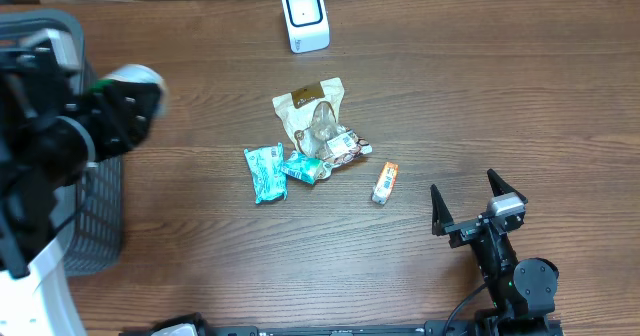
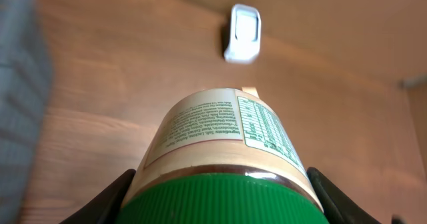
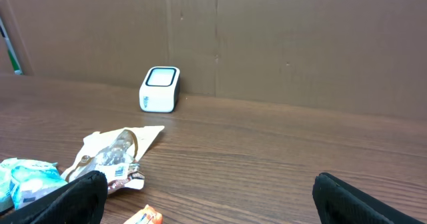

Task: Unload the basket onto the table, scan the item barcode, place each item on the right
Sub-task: 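Carry the jar to the table left of the green packs and release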

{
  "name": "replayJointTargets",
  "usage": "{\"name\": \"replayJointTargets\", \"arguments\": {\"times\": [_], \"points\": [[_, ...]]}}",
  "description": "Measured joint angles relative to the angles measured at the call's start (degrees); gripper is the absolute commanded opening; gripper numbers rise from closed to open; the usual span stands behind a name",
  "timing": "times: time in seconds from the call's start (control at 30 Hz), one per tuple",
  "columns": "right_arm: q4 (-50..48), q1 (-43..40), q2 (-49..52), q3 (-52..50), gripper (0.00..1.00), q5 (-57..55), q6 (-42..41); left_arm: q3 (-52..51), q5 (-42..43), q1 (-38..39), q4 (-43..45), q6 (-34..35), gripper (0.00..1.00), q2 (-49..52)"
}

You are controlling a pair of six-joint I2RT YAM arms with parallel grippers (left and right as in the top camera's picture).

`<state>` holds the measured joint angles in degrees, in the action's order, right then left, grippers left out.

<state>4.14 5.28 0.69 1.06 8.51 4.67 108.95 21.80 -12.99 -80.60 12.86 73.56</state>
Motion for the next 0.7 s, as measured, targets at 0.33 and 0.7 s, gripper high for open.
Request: {"name": "replayJointTargets", "arguments": {"times": [0.33, 0.7], "points": [[0.0, 0.0, 0.0, 0.0, 1.0, -0.02, 0.0, -20.52, -5.57, 13.62, 6.99, 0.44, 0.4, 3.37], [-0.02, 0.0, 0.0, 0.0, 1.0, 0.0, 0.04, -35.5, -19.04, 22.56, 15.87, 3.96, 0.4, 8.2]]}}
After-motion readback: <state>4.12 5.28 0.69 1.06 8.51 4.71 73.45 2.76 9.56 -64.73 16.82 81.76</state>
